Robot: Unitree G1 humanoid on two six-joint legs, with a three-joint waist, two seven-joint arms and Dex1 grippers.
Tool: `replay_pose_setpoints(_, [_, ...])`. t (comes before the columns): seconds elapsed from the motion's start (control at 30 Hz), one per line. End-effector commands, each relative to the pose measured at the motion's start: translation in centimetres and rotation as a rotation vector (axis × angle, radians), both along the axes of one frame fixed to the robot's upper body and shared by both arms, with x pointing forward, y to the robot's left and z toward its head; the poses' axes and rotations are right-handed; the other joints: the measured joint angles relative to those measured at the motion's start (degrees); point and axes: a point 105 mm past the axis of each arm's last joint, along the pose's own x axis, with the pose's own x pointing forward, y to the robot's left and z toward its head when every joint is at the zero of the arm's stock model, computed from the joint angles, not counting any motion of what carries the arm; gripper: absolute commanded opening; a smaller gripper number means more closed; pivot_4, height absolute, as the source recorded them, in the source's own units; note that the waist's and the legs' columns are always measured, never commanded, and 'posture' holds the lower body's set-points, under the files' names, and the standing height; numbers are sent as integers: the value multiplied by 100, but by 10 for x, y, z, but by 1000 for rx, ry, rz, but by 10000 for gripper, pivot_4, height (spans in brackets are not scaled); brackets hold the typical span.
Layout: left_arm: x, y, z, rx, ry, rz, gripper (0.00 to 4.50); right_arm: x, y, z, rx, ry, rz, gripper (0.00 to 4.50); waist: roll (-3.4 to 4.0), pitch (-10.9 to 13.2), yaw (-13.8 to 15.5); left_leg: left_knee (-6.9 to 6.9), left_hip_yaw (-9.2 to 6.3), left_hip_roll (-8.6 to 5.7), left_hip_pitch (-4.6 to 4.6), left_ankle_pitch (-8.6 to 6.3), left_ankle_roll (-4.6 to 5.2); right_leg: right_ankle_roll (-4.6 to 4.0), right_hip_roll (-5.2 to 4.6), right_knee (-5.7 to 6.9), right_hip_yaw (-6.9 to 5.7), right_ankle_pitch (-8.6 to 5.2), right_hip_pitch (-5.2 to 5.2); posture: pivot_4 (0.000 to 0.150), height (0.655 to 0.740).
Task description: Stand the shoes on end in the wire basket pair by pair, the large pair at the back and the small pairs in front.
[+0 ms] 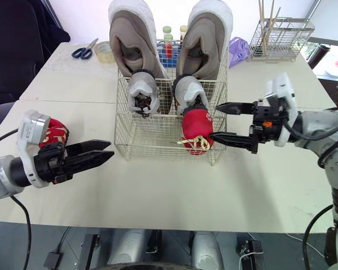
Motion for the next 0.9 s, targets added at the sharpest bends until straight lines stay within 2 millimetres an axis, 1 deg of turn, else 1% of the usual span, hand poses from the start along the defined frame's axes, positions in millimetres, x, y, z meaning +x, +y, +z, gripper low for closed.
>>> replay_pose_setpoints(0.03, [2,5,6,2,-18,17,29634,-13,-6,15,2,-34,12,44238,1,-1,-2,0,0,0,0,0,0,0,0,0,0,0,1,1500,7400])
replay_pose_setpoints(0.2, [10,17,9,24,-25,73,29634,-17,-14,25,4,-55,-13,44238,1,-1,-3,0,0,0,0,0,0,0,0,0,1,0,0,1500,7400])
replay_pose_setpoints(0.3, [18,35,19,17,-37,154,29634,-16,-21,49,64,-126,-27,44238,2,0,-13,-1,0,0,0,0,0,0,0,0,0,0,-1,1500,7400])
replay_pose_setpoints(0.37, [20,52,30,-7,-49,201,29634,-16,-23,71,116,-191,-21,44238,3,1,-31,-1,0,0,0,0,0,0,0,1,1,0,-3,1500,7400])
replay_pose_setpoints(0.4, [19,63,39,-45,-48,222,29634,-15,-23,89,166,-245,-11,44238,5,2,-54,-1,0,0,0,0,0,0,0,1,1,0,-4,1500,7400])
replay_pose_setpoints(0.43, [18,77,49,-79,-54,257,34676,-15,-20,109,221,-298,8,45000,10,5,-75,-1,0,0,0,0,0,0,0,2,1,0,-7,1500,7400])
replay_pose_setpoints(0.47, [17,90,56,-96,-59,301,37165,-16,-16,125,266,-340,36,45000,13,6,-116,-3,0,0,-3,0,0,0,0,2,1,0,-11,1500,7400])
replay_pose_setpoints(0.5, [19,110,60,-77,-70,385,41409,-18,-5,138,300,-377,93,45000,14,7,-165,-5,0,0,-3,0,-1,0,0,3,1,0,-14,1500,7400])
replay_pose_setpoints(0.53, [19,128,62,-46,-73,467,44087,-21,8,145,312,-396,155,45000,15,7,-180,-8,0,0,-4,1,-3,0,1,3,2,0,-21,1500,7400])
replay_pose_setpoints(0.57, [19,153,59,15,-68,577,44087,-22,27,144,280,-407,225,45000,10,5,-205,-18,1,0,-4,2,-6,0,3,3,3,0,-22,1500,7400])
replay_pose_setpoints(0.63, [13,194,50,114,-28,736,44087,-23,60,136,235,-396,324,45000,9,2,-246,-36,6,2,-2,5,-10,1,8,3,2,0,-34,1500,7400])
replay_pose_setpoints(0.67, [10,211,45,167,-16,803,44087,-26,72,130,220,-356,381,45000,5,0,-275,-47,14,1,-1,8,-14,1,7,3,3,0,-40,1500,7400])
replay_pose_setpoints(0.73, [5,241,33,286,16,919,44087,-40,89,116,190,-285,527,45000,3,1,-271,-70,35,1,-1,13,-18,3,-1,7,4,1,-58,1500,7400])
replay_pose_setpoints(0.77, [-1,253,24,317,49,945,44087,-44,99,103,128,-249,597,45000,0,2,-252,-73,44,0,-8,13,-17,3,-5,14,6,1,-72,1500,7400])
replay_pose_setpoints(0.8, [-5,260,19,332,73,953,44087,-46,106,93,85,-227,639,45000,-5,-1,-242,-74,45,0,-13,13,-17,3,-5,15,5,1,-79,1500,7400])
replay_pose_setpoints(0.83, [-9,263,15,327,93,946,44087,-47,110,87,52,-222,662,45000,-9,-3,-227,-76,49,1,-14,13,-16,3,-6,16,4,1,-84,1500,7400])
replay_pose_setpoints(0.87, [-16,262,3,282,150,890,44087,-47,112,76,-18,-190,686,45000,-17,-5,-205,-76,53,1,-15,10,-12,3,-8,18,3,1,-88,1500,7400])
replay_pose_setpoints(0.9, [-22,257,-6,226,205,826,44087,-47,111,69,-68,-167,697,45000,-27,-10,-183,-76,56,1,-16,8,-9,3,-8,18,2,1,-91,1500,7400])
